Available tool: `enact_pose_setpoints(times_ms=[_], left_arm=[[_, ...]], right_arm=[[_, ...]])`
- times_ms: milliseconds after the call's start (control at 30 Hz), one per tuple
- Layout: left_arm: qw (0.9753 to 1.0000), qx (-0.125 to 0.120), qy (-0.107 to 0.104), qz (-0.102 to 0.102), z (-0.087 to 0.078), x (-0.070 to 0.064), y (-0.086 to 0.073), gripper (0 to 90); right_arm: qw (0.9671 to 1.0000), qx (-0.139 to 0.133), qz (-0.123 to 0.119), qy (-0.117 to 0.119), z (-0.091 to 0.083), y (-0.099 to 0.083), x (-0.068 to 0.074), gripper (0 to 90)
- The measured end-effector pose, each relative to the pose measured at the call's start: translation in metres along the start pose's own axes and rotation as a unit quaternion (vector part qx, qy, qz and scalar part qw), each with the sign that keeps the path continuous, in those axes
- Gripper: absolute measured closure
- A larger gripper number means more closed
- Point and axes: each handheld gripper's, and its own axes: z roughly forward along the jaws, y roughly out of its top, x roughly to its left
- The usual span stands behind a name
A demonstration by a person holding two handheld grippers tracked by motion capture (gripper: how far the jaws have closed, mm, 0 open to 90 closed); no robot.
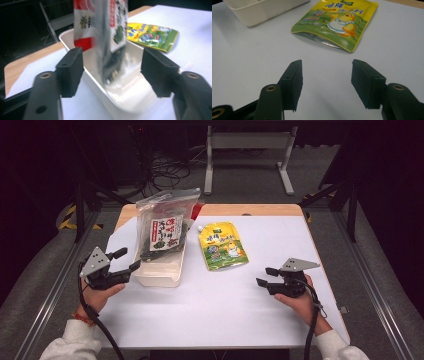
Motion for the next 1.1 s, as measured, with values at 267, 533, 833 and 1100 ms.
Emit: enact_pose_setpoints(times_ms=[267, 533, 833, 1100], left_arm=[[0.9995, 0.031, -0.006, 0.000, -0.015, -0.033, -0.018, 22.1], [0.9943, 0.081, -0.068, 0.009, -0.005, -0.069, -0.037, 20.1], [0.9850, 0.125, -0.109, 0.047, 0.018, -0.091, -0.042, 18.6], [0.9816, 0.129, -0.130, 0.055, 0.025, -0.096, -0.041, 18.3]], right_arm=[[0.9998, 0.011, 0.018, -0.005, 0.040, 0.022, -0.016, 40.7], [0.9980, 0.028, 0.056, -0.004, 0.076, 0.034, -0.032, 38.1], [0.9943, 0.065, 0.085, -0.005, 0.115, 0.039, -0.039, 26.3], [0.9927, 0.106, 0.054, -0.017, 0.128, 0.051, -0.031, 16.3]])
